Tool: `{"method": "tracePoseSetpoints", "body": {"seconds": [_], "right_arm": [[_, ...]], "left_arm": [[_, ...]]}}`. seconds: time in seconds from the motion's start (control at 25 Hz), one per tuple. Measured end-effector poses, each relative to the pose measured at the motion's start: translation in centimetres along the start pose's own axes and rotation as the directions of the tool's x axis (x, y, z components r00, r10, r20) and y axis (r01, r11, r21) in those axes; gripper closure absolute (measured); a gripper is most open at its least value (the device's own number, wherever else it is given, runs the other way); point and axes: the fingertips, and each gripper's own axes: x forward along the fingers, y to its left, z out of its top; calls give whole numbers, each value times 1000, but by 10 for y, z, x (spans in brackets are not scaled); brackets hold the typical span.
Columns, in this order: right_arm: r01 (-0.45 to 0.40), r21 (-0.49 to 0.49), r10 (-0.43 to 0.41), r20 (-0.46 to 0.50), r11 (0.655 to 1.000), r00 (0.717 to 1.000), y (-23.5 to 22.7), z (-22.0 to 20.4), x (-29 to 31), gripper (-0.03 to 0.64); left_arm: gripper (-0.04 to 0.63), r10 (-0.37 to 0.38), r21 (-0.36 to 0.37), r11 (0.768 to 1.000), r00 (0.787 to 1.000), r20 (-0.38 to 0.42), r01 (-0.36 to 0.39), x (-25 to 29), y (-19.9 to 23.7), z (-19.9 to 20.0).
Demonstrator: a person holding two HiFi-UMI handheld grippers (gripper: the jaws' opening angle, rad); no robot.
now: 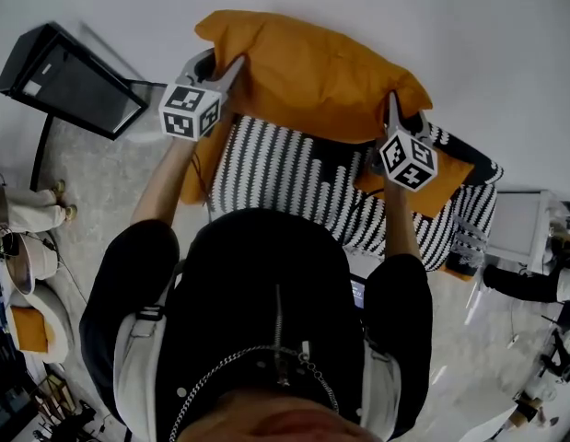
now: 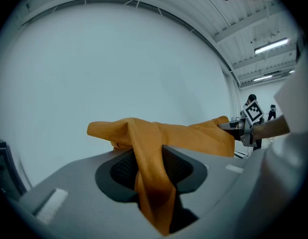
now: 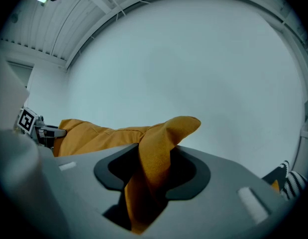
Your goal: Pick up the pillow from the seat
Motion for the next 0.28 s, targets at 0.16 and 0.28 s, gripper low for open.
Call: {"method": "tracePoseSetpoints", "body": {"seconds": [0.16,0.28], "right_arm": [[8,4,-8,-1,1000,1000,0,-1,-6,442],[15,8,-15,0,1000,1000,9,-4,-8,442]], "left_arm": [[443,-7,3,1000,1000,-3,7,-1,-2,0],[443,-12,3,1000,1000,-7,12,-7,4,-3]]}}
